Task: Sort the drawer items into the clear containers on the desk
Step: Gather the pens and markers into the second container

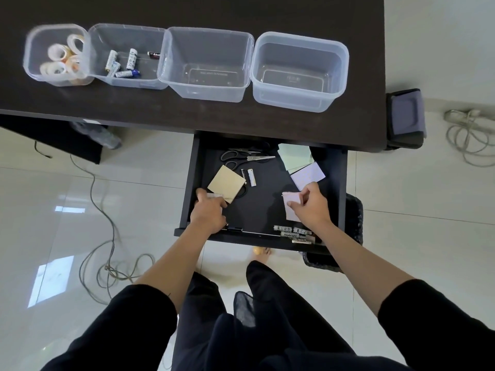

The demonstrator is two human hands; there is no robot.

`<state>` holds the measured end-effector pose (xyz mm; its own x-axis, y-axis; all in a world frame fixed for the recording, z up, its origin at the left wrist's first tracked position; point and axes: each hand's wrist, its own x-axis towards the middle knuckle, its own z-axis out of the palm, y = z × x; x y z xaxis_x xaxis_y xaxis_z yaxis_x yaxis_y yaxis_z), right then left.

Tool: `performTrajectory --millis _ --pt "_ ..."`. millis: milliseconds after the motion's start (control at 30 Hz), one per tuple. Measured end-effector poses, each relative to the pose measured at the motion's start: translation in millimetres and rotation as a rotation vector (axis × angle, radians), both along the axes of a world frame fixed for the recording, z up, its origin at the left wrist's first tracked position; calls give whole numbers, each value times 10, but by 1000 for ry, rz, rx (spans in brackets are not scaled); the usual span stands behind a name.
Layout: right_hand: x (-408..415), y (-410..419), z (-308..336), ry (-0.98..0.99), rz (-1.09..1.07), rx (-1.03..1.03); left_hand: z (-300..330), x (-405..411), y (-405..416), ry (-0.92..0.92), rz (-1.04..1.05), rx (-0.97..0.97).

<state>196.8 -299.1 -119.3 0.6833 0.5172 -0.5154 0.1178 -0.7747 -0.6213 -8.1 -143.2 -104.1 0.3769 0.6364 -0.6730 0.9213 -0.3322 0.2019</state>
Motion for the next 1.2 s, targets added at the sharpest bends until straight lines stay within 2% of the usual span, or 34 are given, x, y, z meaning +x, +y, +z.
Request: performTrajectory --millis 200,367,567,733,900,967,1033,1133,1200 --pt "206 235 223 -67 -141 196 -58 -8 -4 -82 -1 26" --pt "326 378 146 -234 -163 171 -42 -10 -27 -210 -2 121" --pt "218 157 -24 -272 45 66 28 39 -1 -319 -41 293" --pt "206 -7 -105 -243 188 -75 28 234 124 -269 -40 223" --pt "176 -8 -117 -260 243 -88 9 498 118 -362 -122 166" --pt "172 -17 -124 -264 263 -96 -16 635 70 -309 -232 118" --pt "172 -28 -132 -257 260 -91 -64 757 15 -169 -359 86" --pt "175 -29 -140 -207 236 -83 -137 857 -84 21 -492 103" --pt "180 -26 -145 -184 215 -71 -153 880 -183 76 -550 122"
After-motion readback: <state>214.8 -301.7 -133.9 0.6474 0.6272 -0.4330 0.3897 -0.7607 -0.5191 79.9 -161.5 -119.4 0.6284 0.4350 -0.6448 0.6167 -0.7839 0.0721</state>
